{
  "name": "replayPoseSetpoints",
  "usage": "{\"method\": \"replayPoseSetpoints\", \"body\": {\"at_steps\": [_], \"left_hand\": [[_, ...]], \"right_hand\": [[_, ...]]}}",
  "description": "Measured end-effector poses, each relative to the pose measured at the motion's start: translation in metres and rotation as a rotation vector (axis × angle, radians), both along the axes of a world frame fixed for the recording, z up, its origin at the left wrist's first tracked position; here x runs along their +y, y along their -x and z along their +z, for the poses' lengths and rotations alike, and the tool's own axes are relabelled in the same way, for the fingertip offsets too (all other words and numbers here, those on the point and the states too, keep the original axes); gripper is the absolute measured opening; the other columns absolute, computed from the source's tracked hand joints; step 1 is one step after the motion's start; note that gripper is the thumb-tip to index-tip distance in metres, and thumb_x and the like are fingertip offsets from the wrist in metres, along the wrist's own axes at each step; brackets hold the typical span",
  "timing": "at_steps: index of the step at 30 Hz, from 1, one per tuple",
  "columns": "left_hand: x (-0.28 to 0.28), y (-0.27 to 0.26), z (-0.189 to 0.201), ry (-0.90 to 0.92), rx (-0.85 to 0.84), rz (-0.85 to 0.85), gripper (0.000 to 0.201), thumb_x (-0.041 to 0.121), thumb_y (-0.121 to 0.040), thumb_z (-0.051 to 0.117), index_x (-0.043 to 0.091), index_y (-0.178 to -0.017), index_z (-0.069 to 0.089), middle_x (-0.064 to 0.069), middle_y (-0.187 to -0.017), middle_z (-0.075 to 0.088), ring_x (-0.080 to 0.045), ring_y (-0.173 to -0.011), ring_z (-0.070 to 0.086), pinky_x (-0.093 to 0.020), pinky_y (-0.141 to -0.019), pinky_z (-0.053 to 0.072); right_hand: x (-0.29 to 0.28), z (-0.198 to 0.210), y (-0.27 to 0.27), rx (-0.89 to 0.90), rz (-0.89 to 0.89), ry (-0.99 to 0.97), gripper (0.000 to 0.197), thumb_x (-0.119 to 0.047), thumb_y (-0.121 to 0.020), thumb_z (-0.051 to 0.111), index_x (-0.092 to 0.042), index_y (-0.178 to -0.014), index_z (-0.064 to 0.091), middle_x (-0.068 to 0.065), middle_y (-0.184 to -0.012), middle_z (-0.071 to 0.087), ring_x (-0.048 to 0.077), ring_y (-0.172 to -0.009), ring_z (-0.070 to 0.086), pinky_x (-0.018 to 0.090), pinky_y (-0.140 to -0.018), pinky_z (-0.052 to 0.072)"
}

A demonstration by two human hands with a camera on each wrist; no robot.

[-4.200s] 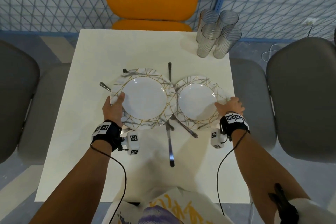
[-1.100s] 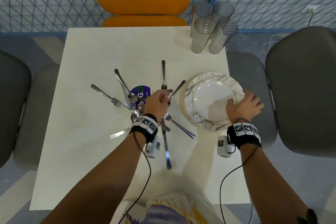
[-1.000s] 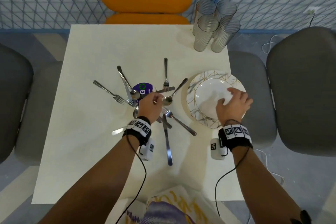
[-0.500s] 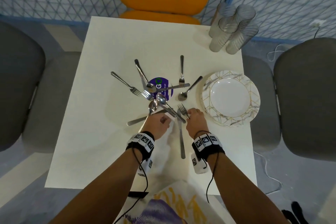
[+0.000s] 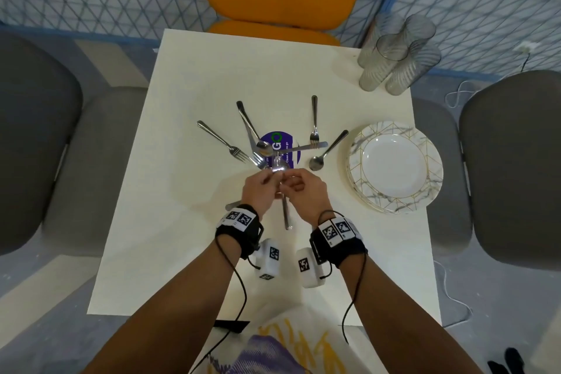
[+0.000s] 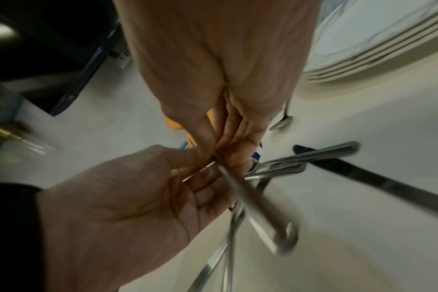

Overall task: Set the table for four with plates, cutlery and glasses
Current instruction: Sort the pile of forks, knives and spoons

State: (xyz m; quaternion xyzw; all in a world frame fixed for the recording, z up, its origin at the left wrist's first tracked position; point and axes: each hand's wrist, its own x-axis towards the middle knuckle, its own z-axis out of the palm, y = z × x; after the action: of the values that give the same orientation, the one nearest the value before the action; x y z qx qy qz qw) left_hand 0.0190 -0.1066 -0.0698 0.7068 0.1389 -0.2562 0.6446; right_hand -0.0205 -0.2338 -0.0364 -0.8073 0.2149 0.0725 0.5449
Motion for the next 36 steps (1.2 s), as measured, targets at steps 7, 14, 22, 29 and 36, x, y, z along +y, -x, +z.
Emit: {"method": "replayPoseSetpoints", "body": {"at_steps": [7, 14, 22, 29, 36], "left_hand": [[0.053, -0.035, 0.017, 0.018, 0.021, 0.260, 0.026, 0.018, -0.109, 0.050, 0.002, -0.101, 0.069, -0.014, -0.076, 0.075, -0.025, -0.066, 0.074, -0.035, -0.067, 0.062], [0.097, -0.054, 0.005, -0.121, 0.063, 0.329, 0.028, 0.020, -0.108, 0.052, 0.005, -0.096, 0.072, -0.001, -0.058, 0.060, -0.020, -0.046, 0.050, -0.030, -0.051, 0.045], [0.122, -0.075, 0.009, -0.176, 0.024, 0.262, 0.023, 0.006, -0.101, 0.053, 0.008, -0.102, 0.076, -0.001, -0.071, 0.066, -0.016, -0.058, 0.054, -0.028, -0.058, 0.045], [0.123, -0.115, 0.030, -0.305, -0.182, 0.142, 0.018, 0.015, -0.101, 0.060, 0.012, -0.101, 0.078, -0.003, -0.084, 0.077, -0.006, -0.064, 0.068, -0.015, -0.062, 0.049], [0.094, -0.135, 0.048, -0.369, -0.236, -0.103, 0.023, 0.018, -0.103, 0.056, 0.018, -0.098, 0.079, 0.007, -0.082, 0.079, 0.001, -0.074, 0.073, -0.004, -0.073, 0.044]], "right_hand": [[0.021, 0.002, -0.060, -0.063, 0.136, 0.174, 0.014, -0.012, -0.092, 0.067, -0.018, -0.104, 0.071, -0.014, -0.088, 0.066, -0.006, -0.074, 0.059, 0.002, -0.069, 0.046], [0.063, -0.021, -0.128, -0.029, 0.478, 0.574, 0.027, -0.033, -0.094, 0.063, -0.017, -0.115, 0.070, 0.006, -0.114, 0.066, 0.026, -0.112, 0.056, 0.044, -0.099, 0.047], [0.096, -0.047, -0.148, 0.177, 0.619, 1.016, 0.046, -0.045, -0.093, 0.061, -0.011, -0.124, 0.060, 0.009, -0.129, 0.058, 0.031, -0.126, 0.046, 0.050, -0.108, 0.034], [0.078, -0.033, -0.157, 0.081, 0.413, 0.601, 0.010, -0.021, -0.093, 0.068, -0.016, -0.101, 0.070, 0.005, -0.102, 0.070, 0.025, -0.104, 0.060, 0.042, -0.093, 0.051], [0.043, 0.027, -0.150, -0.190, 0.202, 0.176, 0.005, -0.015, -0.090, 0.071, -0.014, -0.094, 0.074, -0.006, -0.089, 0.072, 0.004, -0.074, 0.066, 0.019, -0.073, 0.056]]}}
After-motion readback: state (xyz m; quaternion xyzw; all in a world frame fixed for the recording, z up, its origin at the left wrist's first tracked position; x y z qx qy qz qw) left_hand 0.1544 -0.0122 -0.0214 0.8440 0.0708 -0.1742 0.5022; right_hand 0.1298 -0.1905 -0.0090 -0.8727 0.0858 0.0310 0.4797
